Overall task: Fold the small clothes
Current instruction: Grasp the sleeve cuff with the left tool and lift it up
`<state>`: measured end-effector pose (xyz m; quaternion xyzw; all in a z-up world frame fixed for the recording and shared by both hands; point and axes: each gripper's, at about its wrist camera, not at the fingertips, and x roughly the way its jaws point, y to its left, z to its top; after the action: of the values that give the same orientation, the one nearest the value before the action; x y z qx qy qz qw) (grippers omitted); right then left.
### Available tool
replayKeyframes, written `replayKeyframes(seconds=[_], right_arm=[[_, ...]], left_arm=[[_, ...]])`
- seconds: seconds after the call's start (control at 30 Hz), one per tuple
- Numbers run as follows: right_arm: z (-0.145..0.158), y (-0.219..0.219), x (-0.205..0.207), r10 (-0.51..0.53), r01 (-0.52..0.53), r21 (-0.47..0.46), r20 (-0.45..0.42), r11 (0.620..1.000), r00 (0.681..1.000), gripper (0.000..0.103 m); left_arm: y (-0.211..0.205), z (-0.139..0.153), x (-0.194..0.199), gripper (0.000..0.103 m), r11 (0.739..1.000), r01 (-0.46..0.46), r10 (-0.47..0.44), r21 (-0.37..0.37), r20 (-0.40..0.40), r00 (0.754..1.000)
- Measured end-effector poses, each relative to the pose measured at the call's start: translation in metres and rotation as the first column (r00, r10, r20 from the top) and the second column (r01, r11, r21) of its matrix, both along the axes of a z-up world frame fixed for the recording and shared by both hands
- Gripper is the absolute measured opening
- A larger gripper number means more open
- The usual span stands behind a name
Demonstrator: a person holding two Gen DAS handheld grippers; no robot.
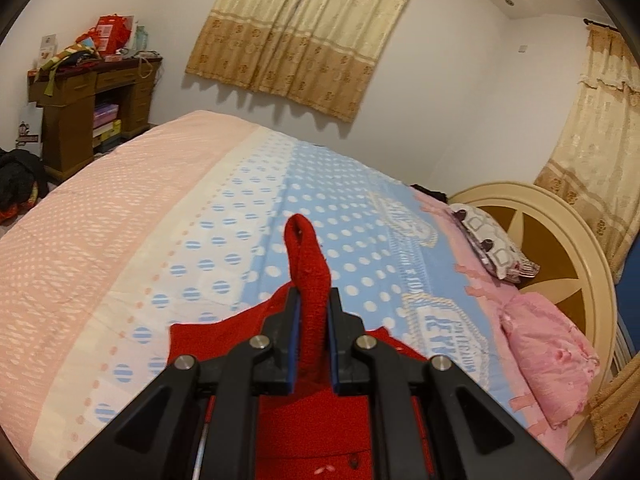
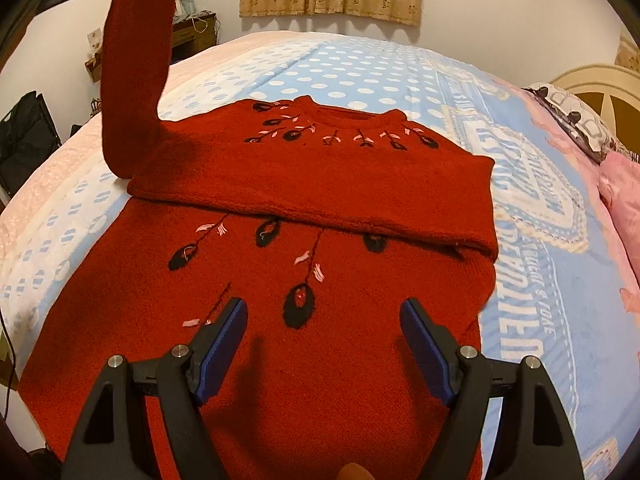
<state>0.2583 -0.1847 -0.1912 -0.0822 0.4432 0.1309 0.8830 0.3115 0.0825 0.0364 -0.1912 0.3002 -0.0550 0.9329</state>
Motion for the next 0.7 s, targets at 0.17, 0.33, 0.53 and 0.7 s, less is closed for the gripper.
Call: replayKeyframes(seconds=[0.17, 0.33, 0.53, 0.7], right_arm=[[-0.003, -0.008, -0.004, -0.007, 0.007, 0.018, -0.005, 1.000, 1.000, 0.079], [-0.007, -0.016, -0.007, -0.017, 0.018, 0.037, -0.010, 0.999, 1.000, 0.079], [-0.009, -0.026, -0.008, -0.036, 0.037, 0.079, -0.020, 0.996, 0.999, 0.079], [-0.012, -0.031, -0.009, -0.039, 0.042, 0.102, -0.029, 0.994, 0.999, 0.079]], left_arm=[[-0.027, 0.005, 0.003, 0.012, 0.999, 0.034, -0.033, -0.005, 0.012, 0.999], [-0.056, 0.005, 0.008, 0.012, 0.997, 0.071, -0.071, -0.003, 0.007, 0.997], [-0.089, 0.003, 0.014, 0.012, 0.994, 0.111, -0.111, 0.009, 0.000, 0.994], [-0.123, -0.009, 0.020, 0.012, 0.989, 0.145, -0.145, 0.032, -0.009, 0.989]])
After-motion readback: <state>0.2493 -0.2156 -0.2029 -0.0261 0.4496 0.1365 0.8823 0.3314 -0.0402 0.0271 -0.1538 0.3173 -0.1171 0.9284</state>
